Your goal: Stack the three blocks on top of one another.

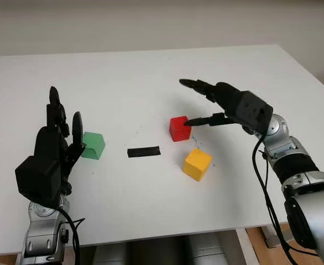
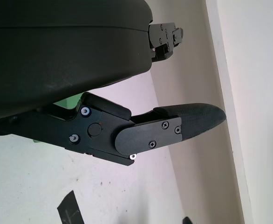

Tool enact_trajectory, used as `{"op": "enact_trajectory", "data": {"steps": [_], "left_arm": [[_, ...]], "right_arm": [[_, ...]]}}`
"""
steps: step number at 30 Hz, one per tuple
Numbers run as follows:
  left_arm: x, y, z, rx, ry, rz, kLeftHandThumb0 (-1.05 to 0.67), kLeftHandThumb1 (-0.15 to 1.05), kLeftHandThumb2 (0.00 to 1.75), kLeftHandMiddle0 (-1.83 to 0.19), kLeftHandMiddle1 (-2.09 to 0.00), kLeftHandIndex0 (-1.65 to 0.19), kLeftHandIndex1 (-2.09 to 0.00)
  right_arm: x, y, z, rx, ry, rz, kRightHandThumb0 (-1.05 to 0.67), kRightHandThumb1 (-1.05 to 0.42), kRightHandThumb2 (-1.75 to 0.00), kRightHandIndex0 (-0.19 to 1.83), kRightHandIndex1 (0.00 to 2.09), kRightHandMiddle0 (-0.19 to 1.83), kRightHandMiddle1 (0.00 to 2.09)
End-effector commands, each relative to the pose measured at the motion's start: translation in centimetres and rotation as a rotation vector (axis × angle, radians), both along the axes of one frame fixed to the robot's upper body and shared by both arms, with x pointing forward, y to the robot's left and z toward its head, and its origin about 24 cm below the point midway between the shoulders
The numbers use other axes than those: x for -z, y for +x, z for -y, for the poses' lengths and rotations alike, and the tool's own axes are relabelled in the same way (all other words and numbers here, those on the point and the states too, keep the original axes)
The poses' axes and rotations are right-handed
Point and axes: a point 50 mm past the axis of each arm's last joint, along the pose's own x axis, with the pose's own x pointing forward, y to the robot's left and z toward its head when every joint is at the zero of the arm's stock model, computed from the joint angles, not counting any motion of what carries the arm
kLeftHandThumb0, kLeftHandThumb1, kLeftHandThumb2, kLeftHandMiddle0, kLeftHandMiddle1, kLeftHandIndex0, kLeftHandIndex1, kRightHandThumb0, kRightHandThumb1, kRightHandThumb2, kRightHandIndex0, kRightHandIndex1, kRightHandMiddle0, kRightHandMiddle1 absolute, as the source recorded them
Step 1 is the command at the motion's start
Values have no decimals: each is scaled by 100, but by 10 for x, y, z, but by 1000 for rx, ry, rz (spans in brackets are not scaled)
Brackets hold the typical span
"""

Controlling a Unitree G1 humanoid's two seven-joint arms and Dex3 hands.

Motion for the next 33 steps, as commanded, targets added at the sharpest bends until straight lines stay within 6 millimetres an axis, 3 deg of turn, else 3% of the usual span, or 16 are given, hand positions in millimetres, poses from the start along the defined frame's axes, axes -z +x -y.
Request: {"op": "enact_trajectory", "data": {"steps": [1, 33], "left_arm": [[-2, -2, -1, -1, 14, 3, -79, 105, 61, 13, -6, 13, -5], [-4, -2, 3, -10, 13, -2, -74, 105, 59, 11, -6, 12, -6]], "right_arm": [[-12, 4, -3, -19, -29, 51, -69, -84, -5, 12, 9, 31, 16], [10, 2, -18, -39, -136, 78, -59, -80, -6, 16, 7, 52, 18]]}}
